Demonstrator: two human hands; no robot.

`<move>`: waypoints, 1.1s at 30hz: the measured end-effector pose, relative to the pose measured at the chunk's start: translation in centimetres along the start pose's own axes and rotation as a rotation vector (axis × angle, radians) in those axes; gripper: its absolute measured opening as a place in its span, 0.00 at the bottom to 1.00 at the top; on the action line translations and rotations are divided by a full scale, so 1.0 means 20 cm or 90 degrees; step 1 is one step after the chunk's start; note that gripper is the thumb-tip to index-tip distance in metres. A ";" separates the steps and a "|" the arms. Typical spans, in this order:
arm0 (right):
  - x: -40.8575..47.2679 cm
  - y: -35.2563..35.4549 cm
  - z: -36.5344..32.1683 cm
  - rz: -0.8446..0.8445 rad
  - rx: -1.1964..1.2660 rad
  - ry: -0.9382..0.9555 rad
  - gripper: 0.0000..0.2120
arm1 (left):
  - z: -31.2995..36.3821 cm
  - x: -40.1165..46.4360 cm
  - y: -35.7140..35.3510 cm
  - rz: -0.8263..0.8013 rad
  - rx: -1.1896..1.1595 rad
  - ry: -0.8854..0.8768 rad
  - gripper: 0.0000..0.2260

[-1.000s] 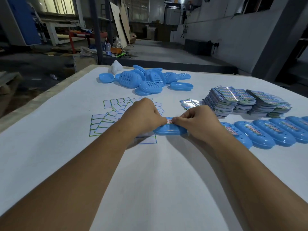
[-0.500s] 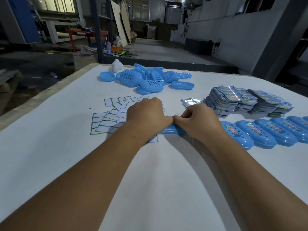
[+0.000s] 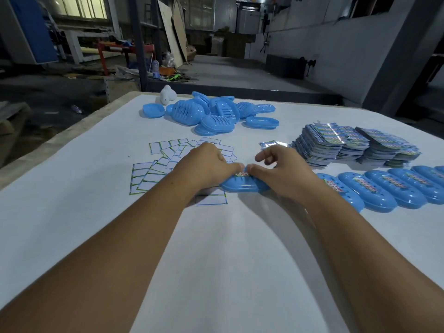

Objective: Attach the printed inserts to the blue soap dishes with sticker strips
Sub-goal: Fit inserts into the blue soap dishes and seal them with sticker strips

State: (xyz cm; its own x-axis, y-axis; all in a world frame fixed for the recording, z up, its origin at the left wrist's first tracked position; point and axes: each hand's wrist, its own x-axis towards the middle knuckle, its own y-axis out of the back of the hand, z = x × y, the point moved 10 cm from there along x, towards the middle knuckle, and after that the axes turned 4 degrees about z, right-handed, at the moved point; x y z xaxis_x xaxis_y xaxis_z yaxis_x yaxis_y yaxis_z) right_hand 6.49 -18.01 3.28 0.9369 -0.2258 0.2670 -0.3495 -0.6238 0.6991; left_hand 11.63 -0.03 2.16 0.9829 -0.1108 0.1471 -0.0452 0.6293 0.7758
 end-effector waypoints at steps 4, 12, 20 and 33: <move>-0.06 -0.07 -0.13 -0.095 0.026 0.113 0.23 | -0.01 0.01 0.10 0.124 -0.065 -0.017 0.20; -0.12 -0.04 -0.14 -0.087 -0.222 0.146 0.24 | -0.05 0.03 0.03 0.107 0.111 -0.032 0.19; -0.12 0.15 0.11 -0.104 -0.419 -0.020 0.35 | -0.05 0.04 0.00 0.090 0.146 -0.039 0.18; -0.06 0.31 0.25 -0.061 -0.394 -0.064 0.20 | -0.07 0.06 -0.02 0.081 0.145 -0.035 0.17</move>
State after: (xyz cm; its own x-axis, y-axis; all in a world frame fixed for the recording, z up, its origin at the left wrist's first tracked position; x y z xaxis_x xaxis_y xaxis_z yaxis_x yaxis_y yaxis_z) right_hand 3.22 -25.33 3.95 0.9499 -0.2785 0.1421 -0.1769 -0.1040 0.9787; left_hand 12.97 0.66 1.27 0.9556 -0.0879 0.2811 -0.2132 0.4521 0.8661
